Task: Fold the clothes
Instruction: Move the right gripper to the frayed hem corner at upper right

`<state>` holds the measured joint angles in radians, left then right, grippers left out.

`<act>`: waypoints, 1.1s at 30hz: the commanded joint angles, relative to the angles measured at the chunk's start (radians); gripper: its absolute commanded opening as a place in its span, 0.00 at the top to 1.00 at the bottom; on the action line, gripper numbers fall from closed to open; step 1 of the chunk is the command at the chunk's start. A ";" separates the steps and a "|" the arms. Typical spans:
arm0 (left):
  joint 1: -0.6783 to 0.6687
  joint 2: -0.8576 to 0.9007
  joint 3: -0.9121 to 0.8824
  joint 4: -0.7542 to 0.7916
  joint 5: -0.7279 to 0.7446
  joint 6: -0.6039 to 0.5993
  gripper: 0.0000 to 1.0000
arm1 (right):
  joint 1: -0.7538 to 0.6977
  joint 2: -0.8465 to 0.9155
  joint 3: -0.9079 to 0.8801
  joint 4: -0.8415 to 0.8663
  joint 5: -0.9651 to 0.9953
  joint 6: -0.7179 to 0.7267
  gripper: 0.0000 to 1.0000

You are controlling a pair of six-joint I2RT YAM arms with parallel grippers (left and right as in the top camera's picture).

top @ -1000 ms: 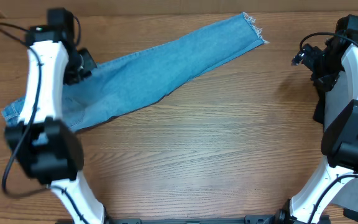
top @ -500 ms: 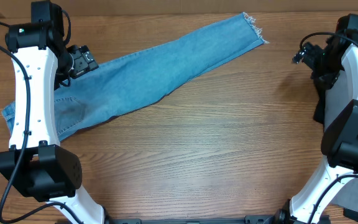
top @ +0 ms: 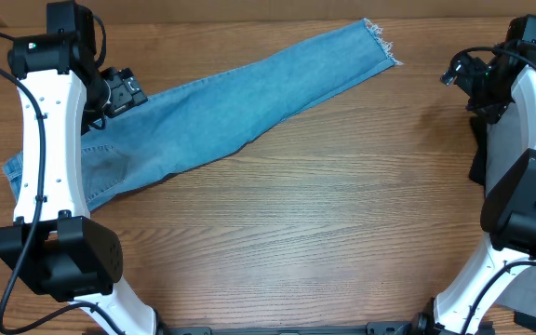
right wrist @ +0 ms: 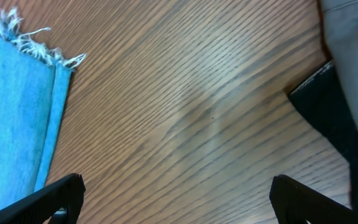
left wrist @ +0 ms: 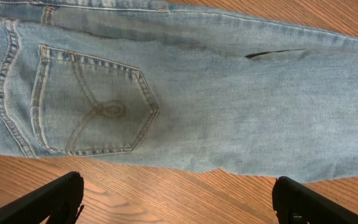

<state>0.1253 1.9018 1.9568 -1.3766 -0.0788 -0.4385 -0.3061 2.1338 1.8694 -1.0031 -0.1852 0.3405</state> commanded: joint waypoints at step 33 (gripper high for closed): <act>0.006 0.004 0.002 -0.002 0.001 0.005 0.00 | 0.216 0.207 0.015 0.369 -0.105 0.254 0.06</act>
<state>0.1253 1.9018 1.9568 -1.3769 -0.0788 -0.4385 -0.0727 2.2787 1.8702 -0.6621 -0.3088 0.6128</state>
